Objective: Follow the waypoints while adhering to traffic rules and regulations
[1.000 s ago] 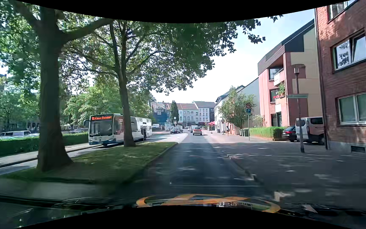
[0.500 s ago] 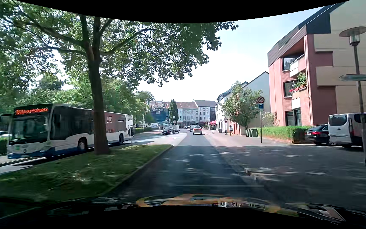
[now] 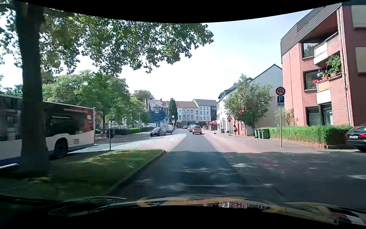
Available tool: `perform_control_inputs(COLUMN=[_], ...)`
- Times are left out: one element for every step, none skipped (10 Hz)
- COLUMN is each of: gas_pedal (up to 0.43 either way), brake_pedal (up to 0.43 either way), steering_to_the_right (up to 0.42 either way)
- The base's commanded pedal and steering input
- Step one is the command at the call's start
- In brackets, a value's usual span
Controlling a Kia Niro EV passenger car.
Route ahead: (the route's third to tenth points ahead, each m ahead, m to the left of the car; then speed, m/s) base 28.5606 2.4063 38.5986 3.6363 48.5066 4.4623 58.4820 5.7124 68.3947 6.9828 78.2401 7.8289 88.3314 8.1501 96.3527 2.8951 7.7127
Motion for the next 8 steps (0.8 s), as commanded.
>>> perform_control_inputs(gas_pedal=[0.087, 0.087, 0.087, 0.087, 0.087, 0.087, 0.087, 0.087], brake_pedal=[0.0, 0.0, 0.0, 0.0, 0.0, 0.0, 0.0, 0.0], steering_to_the_right=[0.0, 0.0, 0.0, 0.0, 0.0, 0.0, 0.0, 0.0])
